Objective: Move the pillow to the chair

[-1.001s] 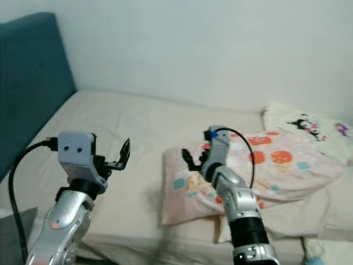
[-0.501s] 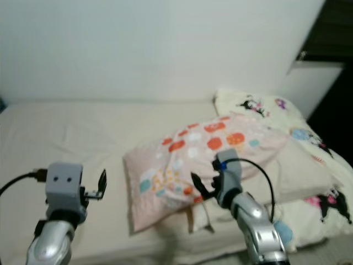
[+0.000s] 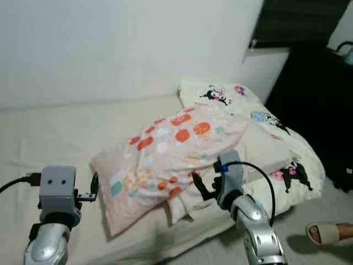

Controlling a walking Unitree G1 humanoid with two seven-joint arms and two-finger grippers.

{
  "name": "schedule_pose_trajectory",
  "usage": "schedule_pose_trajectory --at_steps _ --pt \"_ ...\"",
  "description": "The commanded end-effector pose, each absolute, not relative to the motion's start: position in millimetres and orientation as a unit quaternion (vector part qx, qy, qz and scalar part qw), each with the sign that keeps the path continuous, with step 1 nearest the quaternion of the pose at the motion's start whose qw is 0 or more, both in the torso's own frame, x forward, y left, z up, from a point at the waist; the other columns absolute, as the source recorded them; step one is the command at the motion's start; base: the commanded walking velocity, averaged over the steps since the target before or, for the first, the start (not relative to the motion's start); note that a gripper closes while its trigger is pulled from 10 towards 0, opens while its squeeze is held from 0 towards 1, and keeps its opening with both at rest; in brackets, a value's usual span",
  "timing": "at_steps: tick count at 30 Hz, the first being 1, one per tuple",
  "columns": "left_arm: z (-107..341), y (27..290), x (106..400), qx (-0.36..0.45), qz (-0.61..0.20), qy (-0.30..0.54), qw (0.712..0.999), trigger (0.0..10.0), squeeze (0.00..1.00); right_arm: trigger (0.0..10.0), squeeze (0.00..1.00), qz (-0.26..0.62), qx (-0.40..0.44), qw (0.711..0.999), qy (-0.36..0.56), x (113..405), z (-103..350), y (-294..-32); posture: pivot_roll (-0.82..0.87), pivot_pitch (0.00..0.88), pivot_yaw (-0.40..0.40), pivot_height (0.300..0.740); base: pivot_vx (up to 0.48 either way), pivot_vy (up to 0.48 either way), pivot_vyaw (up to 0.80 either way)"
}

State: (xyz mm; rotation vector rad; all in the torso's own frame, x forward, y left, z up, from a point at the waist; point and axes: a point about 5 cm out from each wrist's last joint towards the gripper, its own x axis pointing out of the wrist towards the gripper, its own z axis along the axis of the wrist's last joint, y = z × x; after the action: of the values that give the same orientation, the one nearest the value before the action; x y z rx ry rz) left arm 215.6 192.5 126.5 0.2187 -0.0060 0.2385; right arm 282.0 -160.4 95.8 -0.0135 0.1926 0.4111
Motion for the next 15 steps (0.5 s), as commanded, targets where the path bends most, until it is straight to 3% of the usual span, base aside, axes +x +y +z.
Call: schedule_pose_trajectory --at_steps 1,8,15 --pt "121.9 192.2 214.7 0.114 0.123 0.011 0.986 10.0 0.0 10.0 0.0 0.196 -0.011 0.976 0.091 283.0 96.7 -163.8 0.08 0.0 -0.112 0.74 0.0 0.0 0.0" --pt "120.7 192.5 214.7 0.113 0.125 0.011 0.986 10.0 0.0 10.0 0.0 0.208 -0.007 0.974 0.093 283.3 97.0 -161.1 0.08 0.0 -0.116 0.74 0.0 0.0 0.0" --pt "120.1 192.4 214.0 0.113 0.125 0.012 0.986 10.0 0.0 10.0 0.0 0.233 -0.007 0.968 0.093 281.3 96.8 -157.0 0.08 0.0 -0.115 0.74 0.0 -0.341 0.8"
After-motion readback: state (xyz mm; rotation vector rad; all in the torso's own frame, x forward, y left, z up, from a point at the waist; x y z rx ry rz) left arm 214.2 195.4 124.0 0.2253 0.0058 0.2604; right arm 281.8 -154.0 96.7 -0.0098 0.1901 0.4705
